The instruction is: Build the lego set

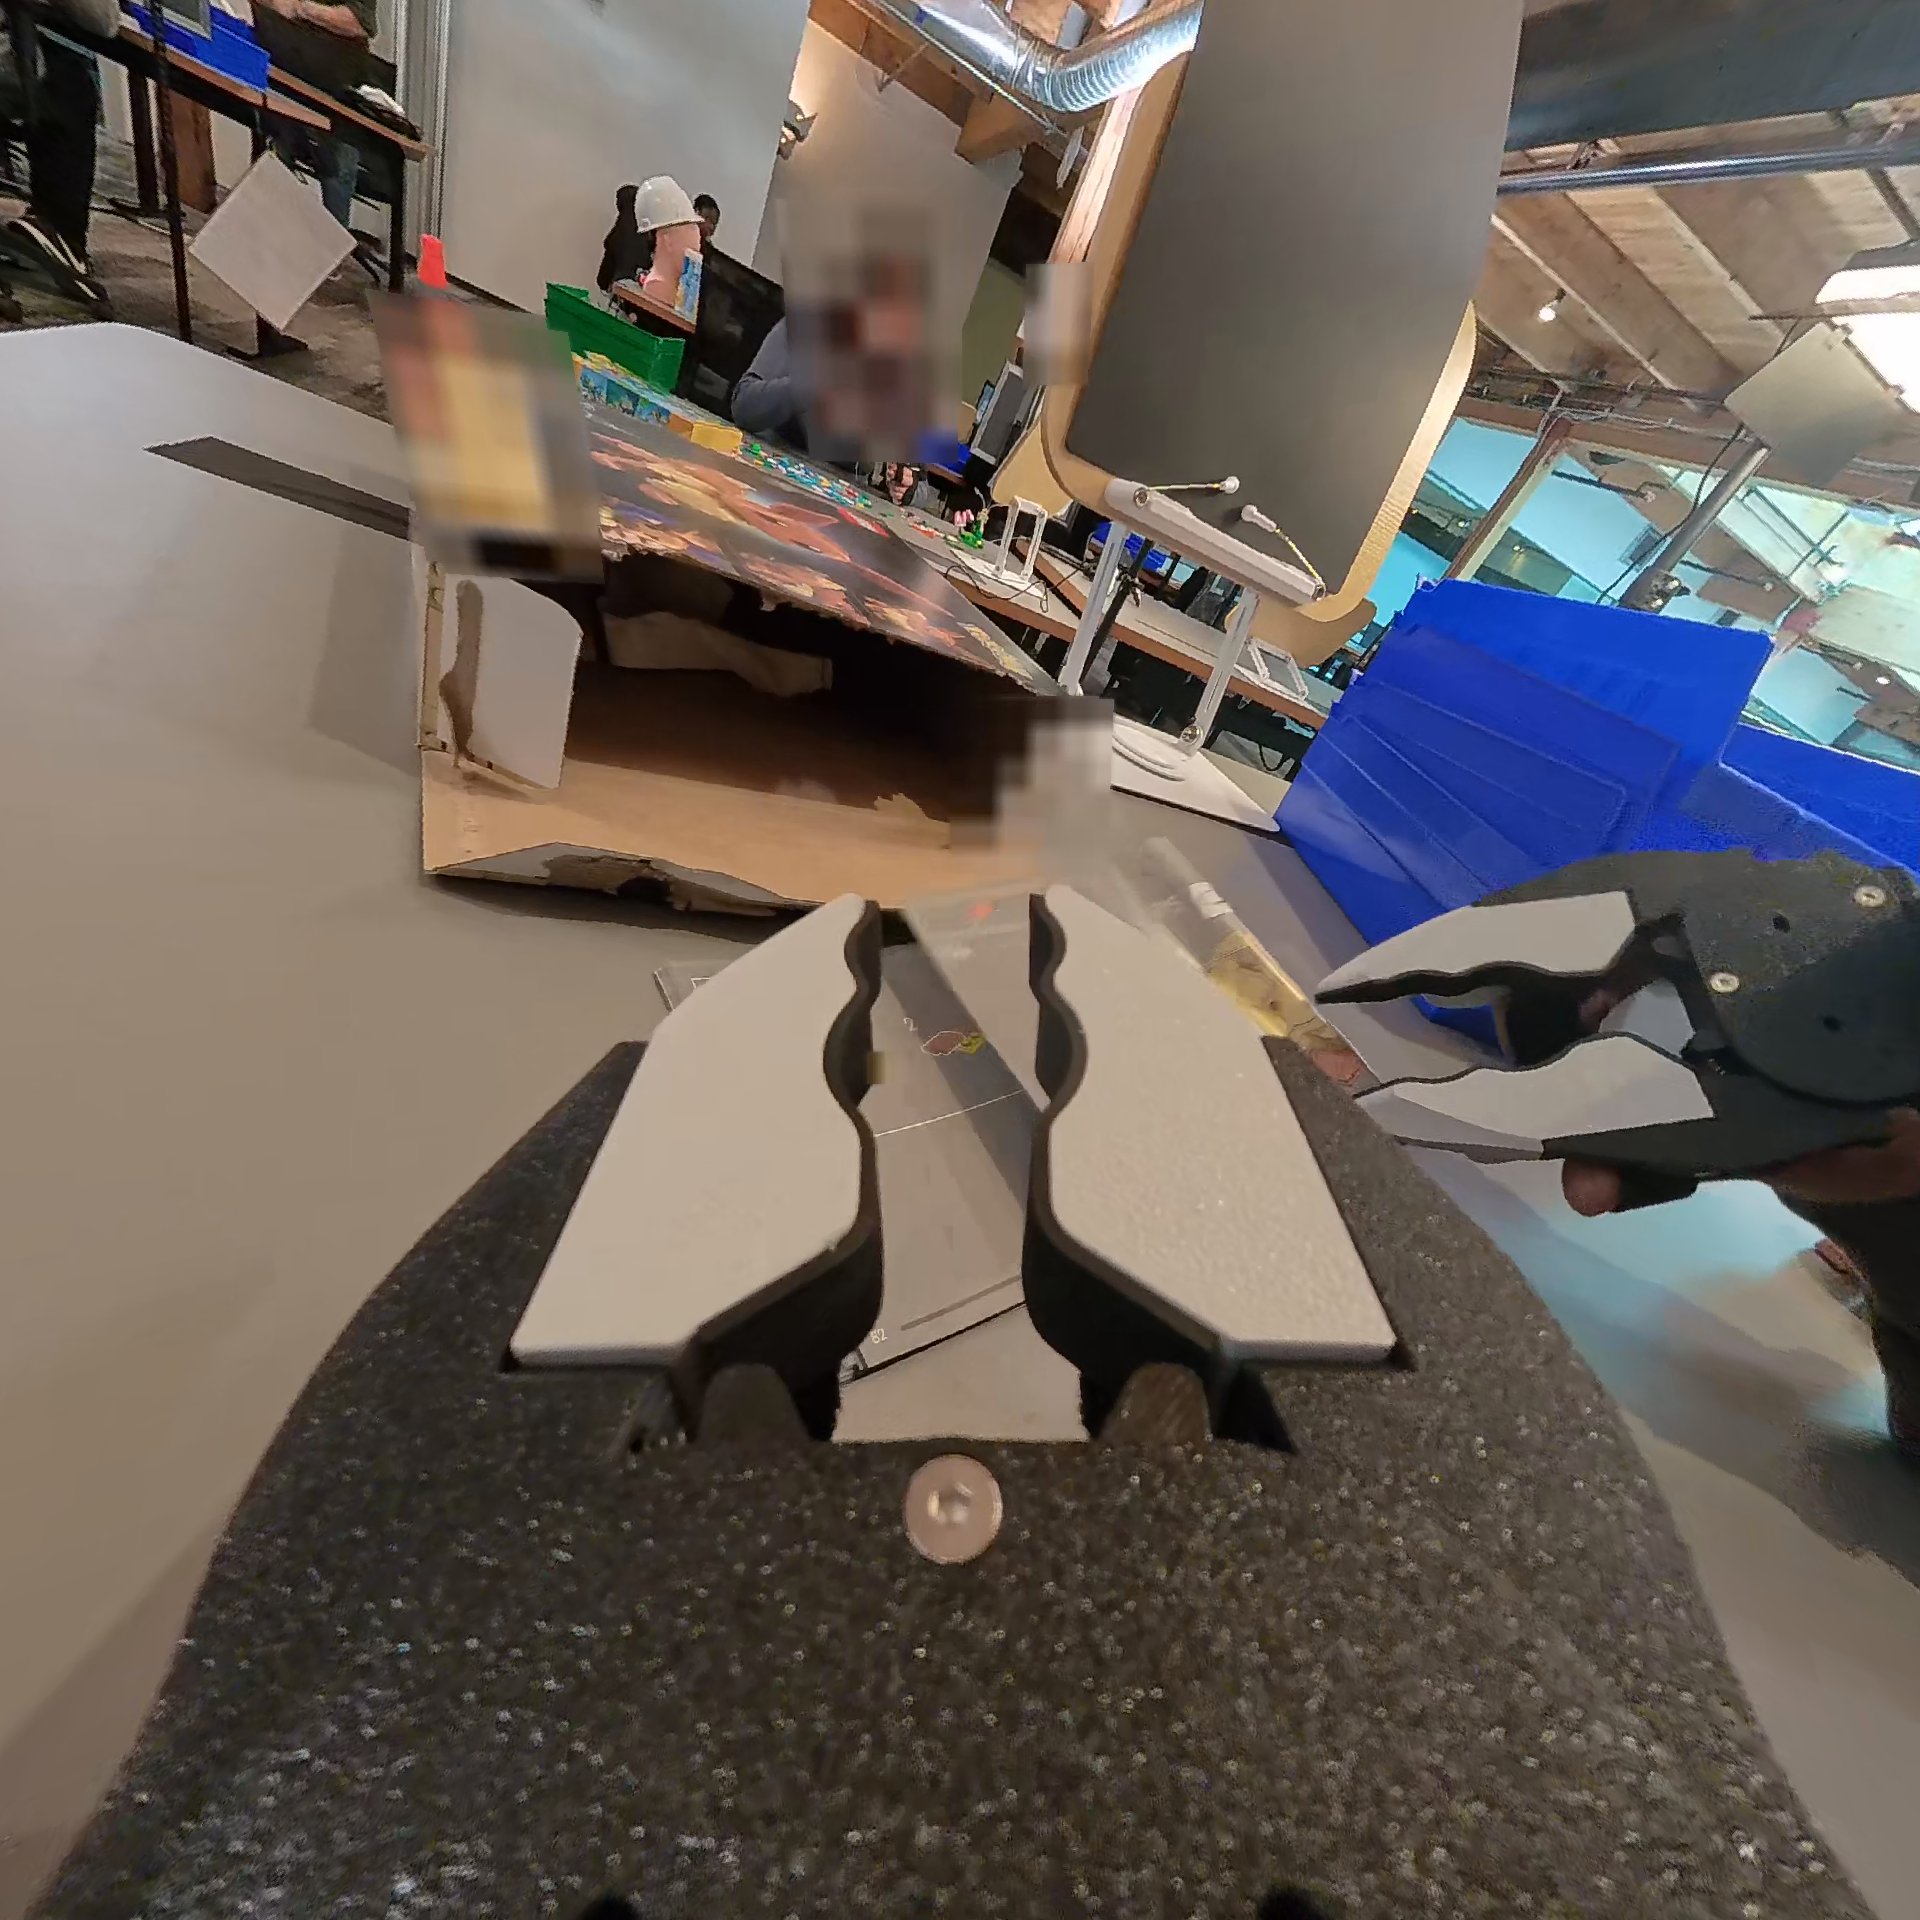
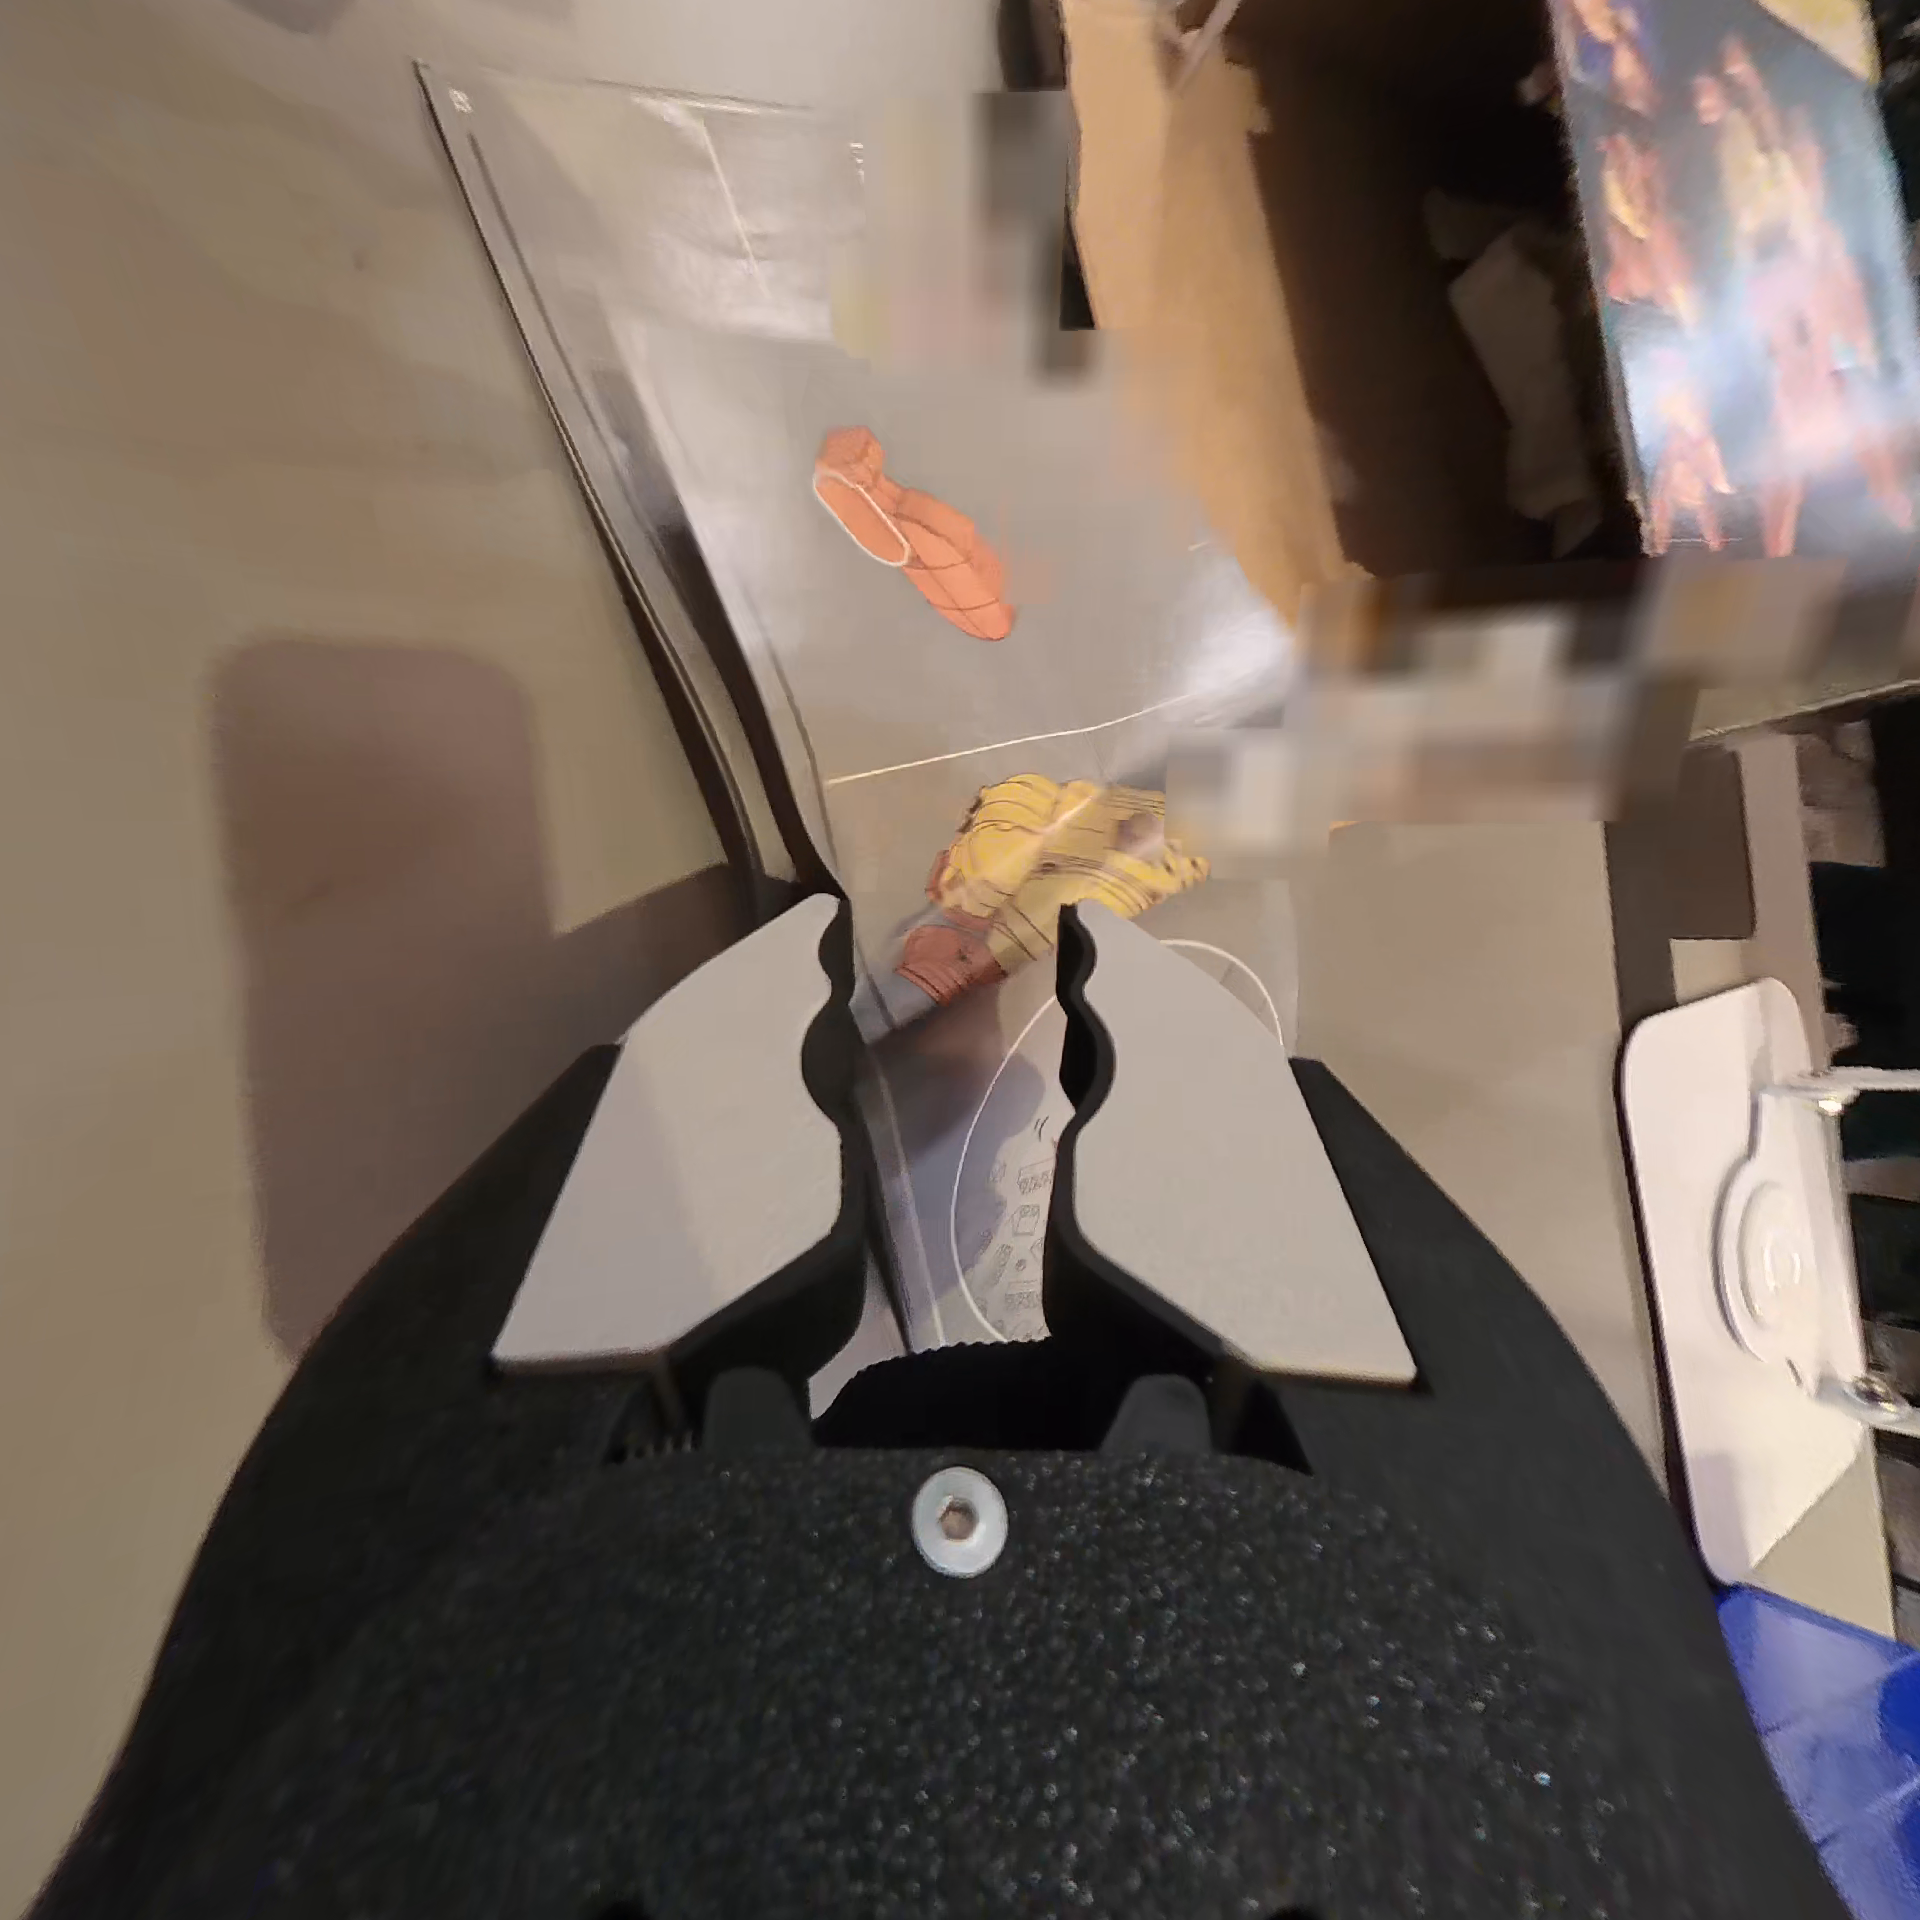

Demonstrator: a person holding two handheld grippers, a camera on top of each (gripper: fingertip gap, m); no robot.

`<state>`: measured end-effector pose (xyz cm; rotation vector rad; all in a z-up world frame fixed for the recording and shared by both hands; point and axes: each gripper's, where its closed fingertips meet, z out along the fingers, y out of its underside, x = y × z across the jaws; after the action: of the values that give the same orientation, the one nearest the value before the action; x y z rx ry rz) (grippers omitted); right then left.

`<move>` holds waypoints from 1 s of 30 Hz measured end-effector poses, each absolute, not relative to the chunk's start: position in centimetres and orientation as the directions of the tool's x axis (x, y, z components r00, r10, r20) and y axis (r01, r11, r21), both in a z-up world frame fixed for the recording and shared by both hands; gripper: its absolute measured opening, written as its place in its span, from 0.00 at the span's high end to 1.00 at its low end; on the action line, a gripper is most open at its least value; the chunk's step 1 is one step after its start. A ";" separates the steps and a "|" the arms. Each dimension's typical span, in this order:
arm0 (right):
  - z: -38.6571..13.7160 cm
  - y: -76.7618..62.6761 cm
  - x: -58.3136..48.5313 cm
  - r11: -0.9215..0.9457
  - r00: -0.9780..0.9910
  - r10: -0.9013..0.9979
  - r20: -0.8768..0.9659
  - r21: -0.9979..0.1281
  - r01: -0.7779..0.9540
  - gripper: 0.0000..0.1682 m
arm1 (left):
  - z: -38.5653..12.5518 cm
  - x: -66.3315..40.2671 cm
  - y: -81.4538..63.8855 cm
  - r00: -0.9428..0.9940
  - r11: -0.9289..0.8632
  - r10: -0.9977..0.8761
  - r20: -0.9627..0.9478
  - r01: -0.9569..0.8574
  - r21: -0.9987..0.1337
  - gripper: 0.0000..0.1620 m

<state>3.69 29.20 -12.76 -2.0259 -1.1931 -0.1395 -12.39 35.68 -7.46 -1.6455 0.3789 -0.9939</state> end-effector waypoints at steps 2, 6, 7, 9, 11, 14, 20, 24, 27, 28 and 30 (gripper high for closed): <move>-12.8 29.1 4.0 -0.253 0.558 0.679 0.477 -0.561 0.788 0.78 | -7.4 -12.7 35.8 0.607 -0.318 -0.685 0.403 0.249 -0.915 0.84; -12.9 29.1 4.5 -0.251 0.572 0.640 0.512 -0.564 0.786 0.78 | -7.3 -13.4 36.2 0.626 -0.307 -0.664 0.408 0.270 -0.913 0.84; -13.0 29.1 4.5 -0.254 0.578 0.634 0.514 -0.568 0.783 0.79 | -7.3 -13.4 36.2 0.628 -0.306 -0.662 0.408 0.271 -0.913 0.84; -12.9 29.1 4.7 -0.252 0.580 0.625 0.522 -0.568 0.783 0.79 | -7.4 -13.3 36.2 0.629 -0.306 -0.663 0.405 0.265 -0.914 0.84; -13.1 29.2 4.7 -0.246 0.575 0.625 0.528 -0.565 0.787 0.79 | -7.4 -13.3 36.2 0.630 -0.307 -0.664 0.403 0.262 -0.915 0.84; -13.2 29.2 4.7 -0.245 0.576 0.621 0.532 -0.567 0.787 0.79 | -7.4 -13.3 36.2 0.629 -0.308 -0.665 0.403 0.260 -0.915 0.84; -13.0 29.4 5.1 -0.252 0.595 0.589 0.547 -0.575 0.779 0.79 | -7.4 -13.2 36.2 0.628 -0.307 -0.667 0.401 0.260 -0.916 0.84; -13.0 29.4 6.1 -0.300 0.658 0.537 0.527 -0.609 0.734 0.79 | -7.4 -13.2 36.2 0.627 -0.306 -0.668 0.402 0.261 -0.916 0.84; -13.2 29.0 7.2 -0.336 0.701 0.502 0.507 -0.632 0.698 0.79 | -7.4 -13.2 36.2 0.626 -0.307 -0.668 0.402 0.260 -0.916 0.84; -13.2 28.8 7.5 -0.347 0.711 0.492 0.502 -0.636 0.689 0.79 | -7.4 -13.2 36.2 0.627 -0.307 -0.668 0.401 0.260 -0.916 0.84; -13.3 28.6 8.1 -0.367 0.734 0.468 0.492 -0.647 0.668 0.79 | -7.4 -13.2 36.2 0.627 -0.308 -0.668 0.402 0.259 -0.916 0.84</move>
<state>8.10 28.58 -13.27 -2.0321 -0.8605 -0.2801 -13.20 36.17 -7.38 -1.6405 0.3433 -0.9543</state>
